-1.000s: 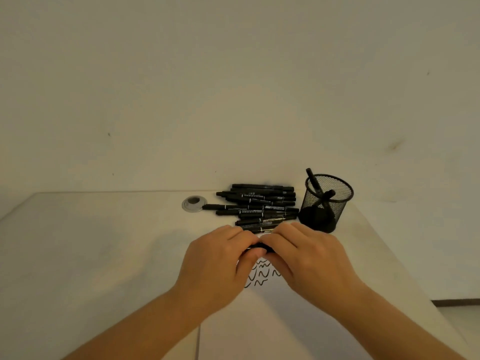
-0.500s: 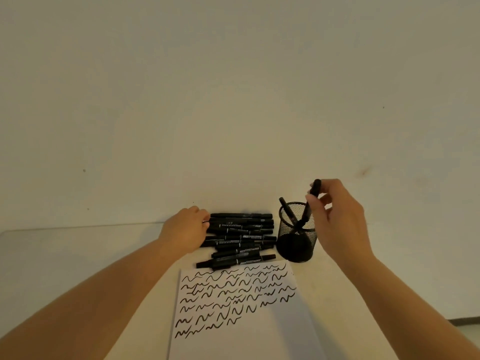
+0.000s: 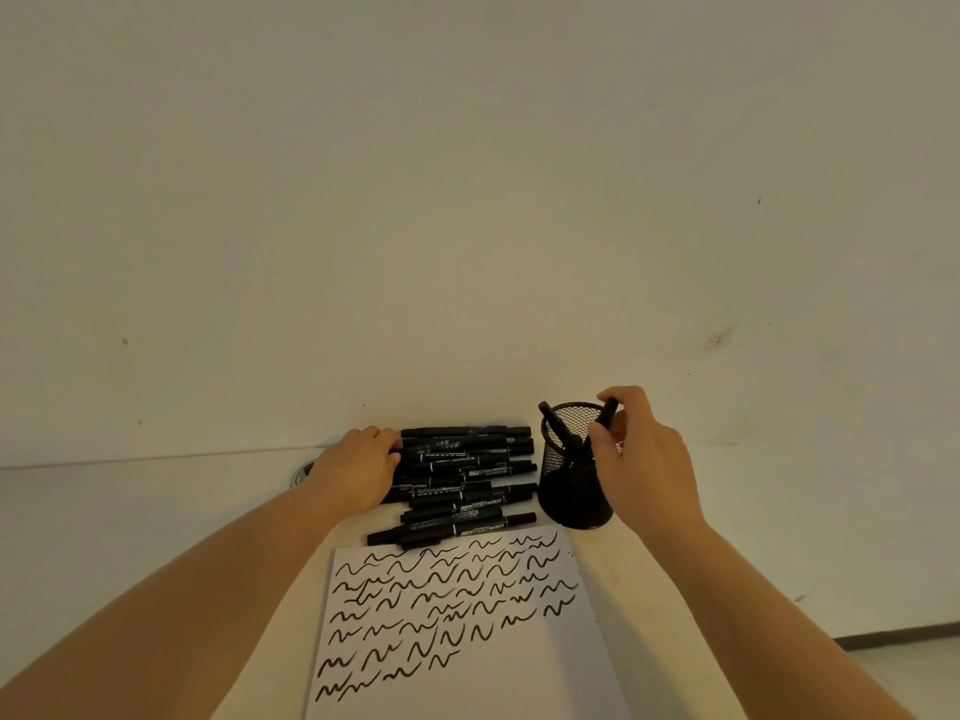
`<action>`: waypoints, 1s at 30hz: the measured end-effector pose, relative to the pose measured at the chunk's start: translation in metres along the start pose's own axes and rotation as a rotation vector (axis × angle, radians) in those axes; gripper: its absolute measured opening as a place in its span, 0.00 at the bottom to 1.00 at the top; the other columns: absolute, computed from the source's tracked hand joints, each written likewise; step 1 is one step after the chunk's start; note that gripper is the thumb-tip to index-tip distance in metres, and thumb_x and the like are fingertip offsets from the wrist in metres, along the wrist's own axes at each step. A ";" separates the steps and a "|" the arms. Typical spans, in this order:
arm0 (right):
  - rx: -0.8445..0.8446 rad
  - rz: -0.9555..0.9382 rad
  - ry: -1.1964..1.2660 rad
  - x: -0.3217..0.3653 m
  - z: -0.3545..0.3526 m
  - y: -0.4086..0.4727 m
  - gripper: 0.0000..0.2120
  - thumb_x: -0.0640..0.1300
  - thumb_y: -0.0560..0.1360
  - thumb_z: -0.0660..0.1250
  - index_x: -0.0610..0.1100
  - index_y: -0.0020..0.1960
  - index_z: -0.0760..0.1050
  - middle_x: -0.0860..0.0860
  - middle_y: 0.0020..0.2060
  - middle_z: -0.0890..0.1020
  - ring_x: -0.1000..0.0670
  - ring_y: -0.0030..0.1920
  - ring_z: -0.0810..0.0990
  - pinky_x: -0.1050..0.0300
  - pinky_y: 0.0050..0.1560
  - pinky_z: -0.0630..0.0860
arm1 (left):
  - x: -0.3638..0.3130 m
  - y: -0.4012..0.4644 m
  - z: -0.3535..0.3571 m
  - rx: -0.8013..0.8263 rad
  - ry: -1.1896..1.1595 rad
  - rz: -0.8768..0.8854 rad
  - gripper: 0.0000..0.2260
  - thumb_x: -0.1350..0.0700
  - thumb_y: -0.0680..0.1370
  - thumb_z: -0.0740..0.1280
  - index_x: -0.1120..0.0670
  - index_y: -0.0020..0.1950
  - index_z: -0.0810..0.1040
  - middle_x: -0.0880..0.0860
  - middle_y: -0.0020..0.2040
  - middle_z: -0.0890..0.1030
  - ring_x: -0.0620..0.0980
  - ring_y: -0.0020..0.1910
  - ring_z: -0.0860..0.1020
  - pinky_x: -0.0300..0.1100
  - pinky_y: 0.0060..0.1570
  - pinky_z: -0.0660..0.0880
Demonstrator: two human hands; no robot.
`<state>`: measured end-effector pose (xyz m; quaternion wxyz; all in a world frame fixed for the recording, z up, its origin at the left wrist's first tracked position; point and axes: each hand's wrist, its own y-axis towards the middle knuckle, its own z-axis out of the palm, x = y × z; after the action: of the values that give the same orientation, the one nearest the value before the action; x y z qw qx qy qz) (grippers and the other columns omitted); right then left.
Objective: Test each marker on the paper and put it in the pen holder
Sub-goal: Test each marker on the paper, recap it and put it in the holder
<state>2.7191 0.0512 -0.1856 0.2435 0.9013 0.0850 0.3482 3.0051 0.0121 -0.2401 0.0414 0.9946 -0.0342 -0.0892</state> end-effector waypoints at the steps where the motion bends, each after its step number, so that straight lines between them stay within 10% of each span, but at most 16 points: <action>1: 0.004 -0.006 -0.024 0.000 0.001 0.000 0.13 0.42 0.77 0.61 0.46 0.61 0.67 0.49 0.40 0.77 0.45 0.40 0.77 0.50 0.39 0.75 | 0.001 0.000 0.000 0.003 -0.001 0.005 0.13 0.53 0.81 0.52 0.54 0.63 0.69 0.55 0.59 0.74 0.53 0.56 0.71 0.47 0.54 0.71; 30: -0.051 -0.108 -0.158 0.016 -0.005 -0.014 0.19 0.41 0.75 0.63 0.44 0.66 0.68 0.48 0.57 0.77 0.46 0.58 0.69 0.53 0.56 0.67 | 0.021 -0.013 -0.023 -0.144 -0.057 -0.005 0.11 0.54 0.78 0.61 0.53 0.60 0.72 0.52 0.55 0.75 0.50 0.51 0.75 0.41 0.47 0.70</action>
<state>2.7273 0.0708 -0.1801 0.2904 0.9136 0.1050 0.2646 3.0310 0.0253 -0.2226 0.1116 0.9862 -0.0265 -0.1198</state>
